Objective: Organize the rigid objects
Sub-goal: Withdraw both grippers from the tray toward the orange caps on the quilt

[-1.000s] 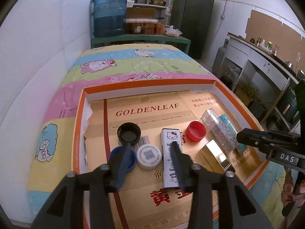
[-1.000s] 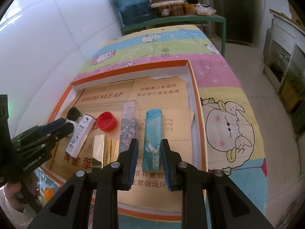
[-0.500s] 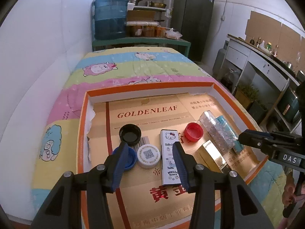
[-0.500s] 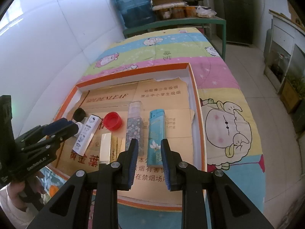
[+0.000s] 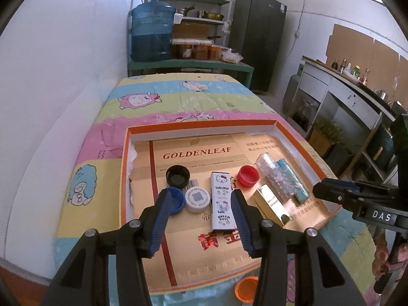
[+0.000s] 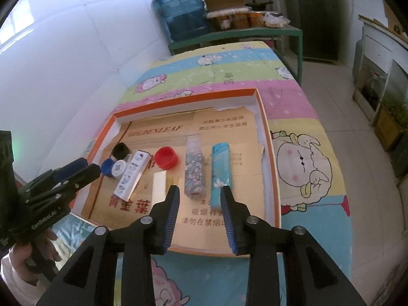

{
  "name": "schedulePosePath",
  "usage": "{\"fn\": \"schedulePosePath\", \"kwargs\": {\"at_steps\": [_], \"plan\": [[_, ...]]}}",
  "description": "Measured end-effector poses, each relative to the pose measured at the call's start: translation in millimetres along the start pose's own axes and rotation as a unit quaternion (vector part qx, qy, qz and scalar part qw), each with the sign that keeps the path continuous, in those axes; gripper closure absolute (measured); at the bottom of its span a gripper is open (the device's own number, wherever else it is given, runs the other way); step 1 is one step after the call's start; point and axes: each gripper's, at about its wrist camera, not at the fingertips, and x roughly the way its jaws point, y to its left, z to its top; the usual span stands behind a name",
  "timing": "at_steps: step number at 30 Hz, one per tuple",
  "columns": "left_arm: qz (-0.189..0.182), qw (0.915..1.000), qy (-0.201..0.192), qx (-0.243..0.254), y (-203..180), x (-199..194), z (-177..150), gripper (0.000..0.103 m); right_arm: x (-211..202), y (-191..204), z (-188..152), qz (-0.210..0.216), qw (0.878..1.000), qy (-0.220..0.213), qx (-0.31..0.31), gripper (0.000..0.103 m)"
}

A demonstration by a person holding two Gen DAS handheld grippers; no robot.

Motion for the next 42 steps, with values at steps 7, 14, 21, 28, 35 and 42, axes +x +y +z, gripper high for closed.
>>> {"fn": "schedulePosePath", "kwargs": {"at_steps": [7,14,21,28,35,42], "plan": [[0.004,1.0,-0.004,-0.005,4.1,-21.4,-10.0,0.055,-14.2,9.1,-9.0,0.002,1.0,-0.003,0.001,0.069],[0.006,0.9999,-0.013,-0.007,6.6,-47.0,-20.4,0.055,-24.7,20.8,-22.3,0.009,1.0,0.004,0.003,0.069],[0.004,0.9997,-0.025,-0.006,5.1,-69.8,-27.1,0.055,-41.0,35.3,-34.4,0.012,1.0,-0.001,-0.006,0.069],[0.001,0.9993,-0.036,-0.009,3.3,-92.7,-35.7,0.055,-57.7,46.8,-46.6,0.013,1.0,-0.005,-0.012,0.068],[0.0,0.9989,-0.043,-0.017,2.4,-114.8,-51.2,0.055,-69.9,59.6,-65.5,0.019,1.0,-0.003,-0.021,0.068],[-0.002,0.9979,-0.05,-0.041,9.1,-129.7,-72.5,0.055,-71.0,77.0,-89.6,0.023,0.999,0.009,-0.045,0.068]]}}
